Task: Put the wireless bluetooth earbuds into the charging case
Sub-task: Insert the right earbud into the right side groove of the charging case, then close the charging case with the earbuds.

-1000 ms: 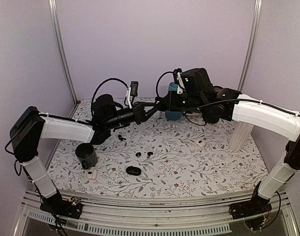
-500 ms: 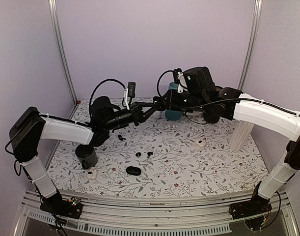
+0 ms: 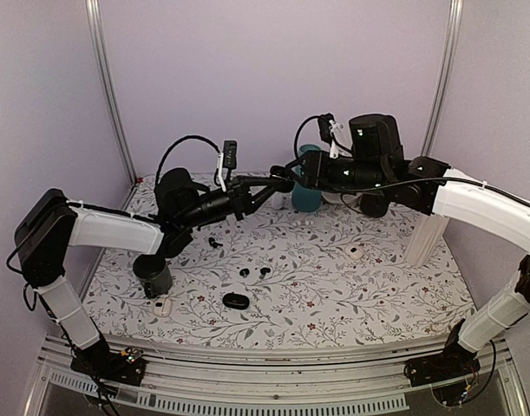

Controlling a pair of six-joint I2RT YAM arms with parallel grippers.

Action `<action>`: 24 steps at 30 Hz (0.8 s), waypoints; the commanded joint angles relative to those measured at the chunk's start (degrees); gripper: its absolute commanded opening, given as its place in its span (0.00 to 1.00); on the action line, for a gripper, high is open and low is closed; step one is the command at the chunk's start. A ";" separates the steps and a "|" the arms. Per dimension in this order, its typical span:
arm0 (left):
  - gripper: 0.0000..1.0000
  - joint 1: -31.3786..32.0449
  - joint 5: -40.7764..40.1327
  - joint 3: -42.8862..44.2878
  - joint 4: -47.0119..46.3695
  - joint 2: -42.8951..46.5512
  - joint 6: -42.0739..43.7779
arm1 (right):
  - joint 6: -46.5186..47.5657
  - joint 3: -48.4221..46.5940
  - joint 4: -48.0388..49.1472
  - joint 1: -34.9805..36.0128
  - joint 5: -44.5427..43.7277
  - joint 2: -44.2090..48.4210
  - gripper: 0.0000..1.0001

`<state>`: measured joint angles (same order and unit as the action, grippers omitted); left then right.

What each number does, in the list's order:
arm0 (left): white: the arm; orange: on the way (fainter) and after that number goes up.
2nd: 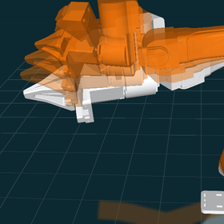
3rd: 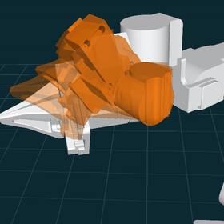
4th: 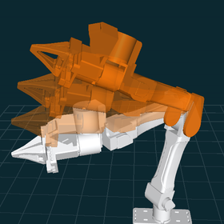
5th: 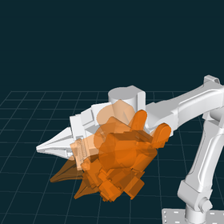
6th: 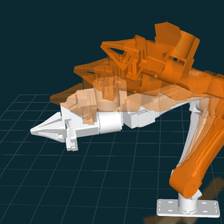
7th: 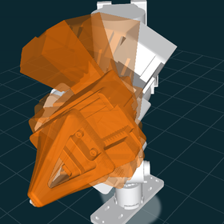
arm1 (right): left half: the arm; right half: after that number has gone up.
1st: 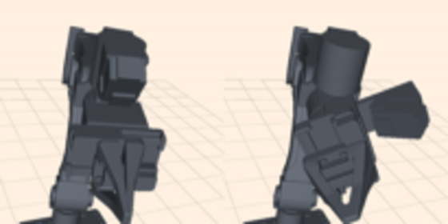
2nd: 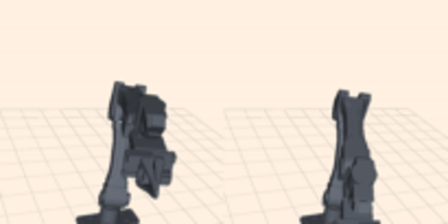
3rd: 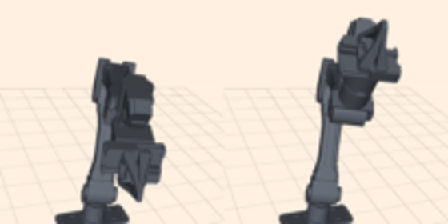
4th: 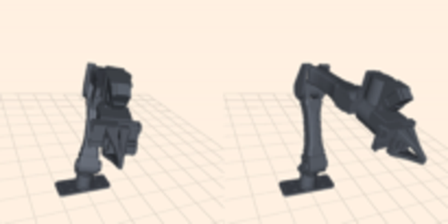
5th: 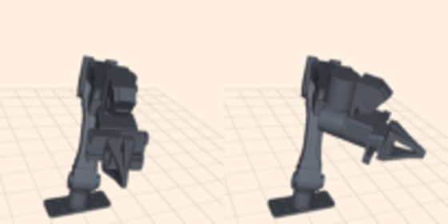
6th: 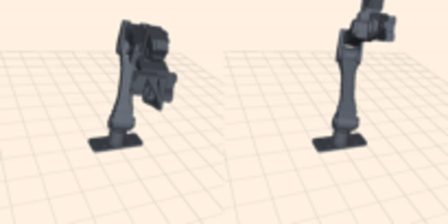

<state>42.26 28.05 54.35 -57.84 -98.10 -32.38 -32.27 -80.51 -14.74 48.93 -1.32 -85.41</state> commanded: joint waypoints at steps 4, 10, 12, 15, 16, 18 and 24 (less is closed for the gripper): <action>0.00 -0.40 3.43 -0.46 0.18 3.19 2.81 | 0.71 5.35 8.70 -3.36 6.91 5.67 0.57; 0.00 -0.45 7.18 -0.70 0.45 5.26 3.81 | 0.03 11.48 18.92 -7.15 18.72 9.10 0.77; 0.00 -0.43 8.21 -0.72 0.26 6.00 3.93 | -0.30 13.68 22.13 -7.99 22.43 9.58 0.84; 0.00 -0.36 9.91 -0.73 -0.01 6.83 3.71 | -0.45 14.54 26.03 -8.57 27.92 9.42 0.91; 0.00 -0.35 10.58 -0.67 -0.12 6.92 3.54 | -0.31 14.63 26.96 -8.63 29.54 9.14 0.92; 0.00 -0.35 12.34 -0.33 -0.51 6.96 2.72 | -0.48 14.76 30.21 -8.65 33.44 8.46 0.94; 0.00 -0.25 12.70 -0.46 -2.22 7.29 1.14 | -2.80 14.33 37.42 -8.63 43.26 5.29 0.95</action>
<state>42.19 39.24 54.35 -57.52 -92.44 -30.15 -33.34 -66.13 15.07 40.42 32.77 -77.78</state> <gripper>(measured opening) 0.206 0.944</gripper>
